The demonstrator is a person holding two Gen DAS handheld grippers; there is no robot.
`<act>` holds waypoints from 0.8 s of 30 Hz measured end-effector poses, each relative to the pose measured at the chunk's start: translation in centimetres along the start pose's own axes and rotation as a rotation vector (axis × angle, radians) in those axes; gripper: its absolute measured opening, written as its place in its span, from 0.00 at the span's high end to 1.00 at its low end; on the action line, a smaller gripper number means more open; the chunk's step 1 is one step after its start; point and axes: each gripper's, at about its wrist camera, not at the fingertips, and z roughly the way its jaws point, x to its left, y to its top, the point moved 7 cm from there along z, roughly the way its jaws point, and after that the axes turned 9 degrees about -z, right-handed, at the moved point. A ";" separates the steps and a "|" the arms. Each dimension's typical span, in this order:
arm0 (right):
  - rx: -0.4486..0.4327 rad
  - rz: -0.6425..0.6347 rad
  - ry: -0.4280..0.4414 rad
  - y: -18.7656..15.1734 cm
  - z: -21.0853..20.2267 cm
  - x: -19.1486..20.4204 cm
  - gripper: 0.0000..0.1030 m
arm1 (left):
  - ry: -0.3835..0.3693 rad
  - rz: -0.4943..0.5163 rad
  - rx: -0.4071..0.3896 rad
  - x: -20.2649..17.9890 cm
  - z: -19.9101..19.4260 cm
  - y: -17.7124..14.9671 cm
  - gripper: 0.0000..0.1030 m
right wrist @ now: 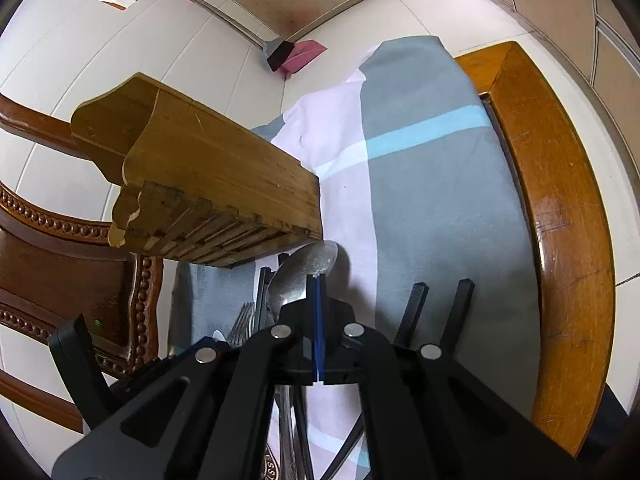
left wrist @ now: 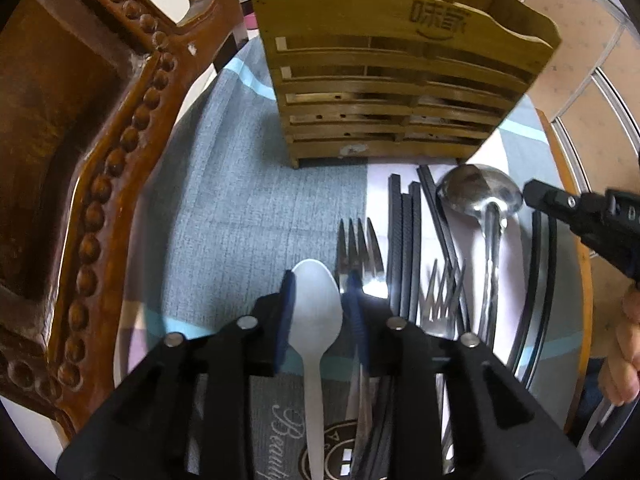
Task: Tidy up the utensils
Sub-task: 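Grasp the white plastic spoon with the left tool while the right tool grasps the steel ladle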
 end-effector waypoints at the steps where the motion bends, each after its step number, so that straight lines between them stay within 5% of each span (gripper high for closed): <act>1: 0.002 0.002 0.000 -0.1 0.0 -0.1 0.99 | 0.004 0.002 0.001 -0.2 0.1 0.1 0.71; 5: 0.007 0.014 0.011 -0.3 0.1 -0.2 0.93 | 0.009 -0.002 0.007 -0.6 0.4 0.8 0.75; 6: 0.005 0.014 0.009 -0.3 0.0 -0.3 0.92 | 0.001 -0.002 0.007 -0.8 0.6 1.1 0.87; 9: 0.005 0.014 0.011 -0.3 0.0 -0.2 0.92 | -0.017 -0.009 0.009 -1.1 0.9 2.0 0.99; 15: 0.006 0.022 -0.005 -0.4 -0.2 -0.5 0.92 | -0.066 0.002 -0.084 -0.2 -2.3 2.4 1.00; 18: 0.009 0.038 0.000 -0.6 -0.3 -0.9 0.82 | -0.050 0.016 -0.085 0.3 -2.9 2.6 0.99; 20: 0.006 0.037 0.007 -0.6 -0.4 -0.9 0.81 | -0.023 0.030 -0.052 0.9 -2.4 1.9 0.94; 22: 0.005 0.021 0.000 -0.6 -0.5 -0.8 0.81 | -0.005 0.037 -0.018 1.5 -1.2 0.9 0.77; 24: 0.009 0.013 -0.001 -0.8 -0.3 -0.8 0.81 | -0.014 0.041 0.012 1.8 -0.2 -0.6 0.74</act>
